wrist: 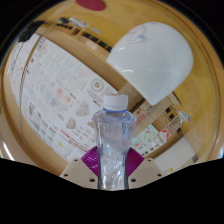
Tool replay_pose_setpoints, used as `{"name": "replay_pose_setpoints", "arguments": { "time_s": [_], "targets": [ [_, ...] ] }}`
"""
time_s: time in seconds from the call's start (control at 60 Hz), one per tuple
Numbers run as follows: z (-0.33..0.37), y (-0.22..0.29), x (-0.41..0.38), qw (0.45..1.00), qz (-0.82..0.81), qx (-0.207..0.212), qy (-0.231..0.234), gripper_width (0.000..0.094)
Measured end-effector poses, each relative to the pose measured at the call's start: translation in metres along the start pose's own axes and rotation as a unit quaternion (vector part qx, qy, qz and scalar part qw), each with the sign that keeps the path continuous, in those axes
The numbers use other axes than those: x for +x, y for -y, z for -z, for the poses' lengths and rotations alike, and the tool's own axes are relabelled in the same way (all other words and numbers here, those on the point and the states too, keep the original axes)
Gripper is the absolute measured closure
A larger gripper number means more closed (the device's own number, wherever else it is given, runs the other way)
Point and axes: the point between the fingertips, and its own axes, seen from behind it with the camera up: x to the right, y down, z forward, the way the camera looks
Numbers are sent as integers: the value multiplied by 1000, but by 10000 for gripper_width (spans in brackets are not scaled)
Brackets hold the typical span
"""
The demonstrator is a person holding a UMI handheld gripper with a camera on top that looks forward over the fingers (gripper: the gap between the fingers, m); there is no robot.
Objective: Pour water
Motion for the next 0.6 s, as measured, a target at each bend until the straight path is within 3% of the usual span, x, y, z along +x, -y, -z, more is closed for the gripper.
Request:
{"name": "replay_pose_setpoints", "arguments": {
  "time_s": [0.133, 0.233, 0.367, 0.467, 0.6],
  "targets": [
    [-17, -29, -13, 986, 151, -41, -53, 649],
    [-29, -54, -40, 923, 370, -69, -76, 647],
    [-38, -42, -108, 788, 609, -45, -84, 647],
    [-38, -19, -154, 644, 757, 8, -115, 647],
    [-18, 29, -190, 479, 862, 38, -162, 648]
  ]
}}
